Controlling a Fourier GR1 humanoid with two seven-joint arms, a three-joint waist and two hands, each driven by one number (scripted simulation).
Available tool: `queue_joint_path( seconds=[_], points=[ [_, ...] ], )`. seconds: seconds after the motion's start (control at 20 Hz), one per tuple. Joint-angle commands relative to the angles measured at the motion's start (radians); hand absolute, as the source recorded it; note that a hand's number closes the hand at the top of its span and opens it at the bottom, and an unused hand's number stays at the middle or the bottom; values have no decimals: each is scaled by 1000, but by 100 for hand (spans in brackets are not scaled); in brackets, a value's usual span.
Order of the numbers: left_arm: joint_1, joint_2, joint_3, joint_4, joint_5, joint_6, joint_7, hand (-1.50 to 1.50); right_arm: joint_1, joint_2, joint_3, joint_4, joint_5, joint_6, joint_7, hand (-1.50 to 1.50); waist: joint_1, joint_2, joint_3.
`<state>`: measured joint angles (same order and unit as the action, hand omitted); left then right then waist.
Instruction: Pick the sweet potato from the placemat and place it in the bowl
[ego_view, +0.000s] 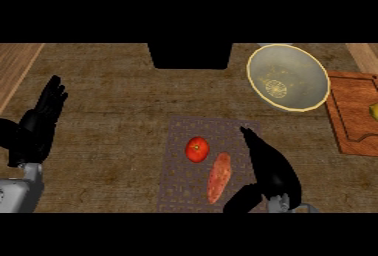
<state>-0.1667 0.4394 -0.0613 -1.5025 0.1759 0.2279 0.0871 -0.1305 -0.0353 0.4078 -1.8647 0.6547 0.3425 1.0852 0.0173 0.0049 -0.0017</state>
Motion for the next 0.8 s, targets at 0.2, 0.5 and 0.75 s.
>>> queue_joint_path(
  seconds=[0.2, 0.5, 0.75],
  points=[
    [-5, -23, 13, -4, -20, 10, 6, 0, -91, 19, 20, 120, 41, 122, 159, -150, -13, -4, 1],
    [-2, 13, 79, 27, 7, -59, 8, 0, -75, 20, 61, 120, 167, 97, 113, -150, -18, -6, 1],
    [62, -52, 28, -37, -61, -23, -2, 0, -81, 34, 104, 216, 103, 5, 123, -150, -11, -6, 2]
  ],
)
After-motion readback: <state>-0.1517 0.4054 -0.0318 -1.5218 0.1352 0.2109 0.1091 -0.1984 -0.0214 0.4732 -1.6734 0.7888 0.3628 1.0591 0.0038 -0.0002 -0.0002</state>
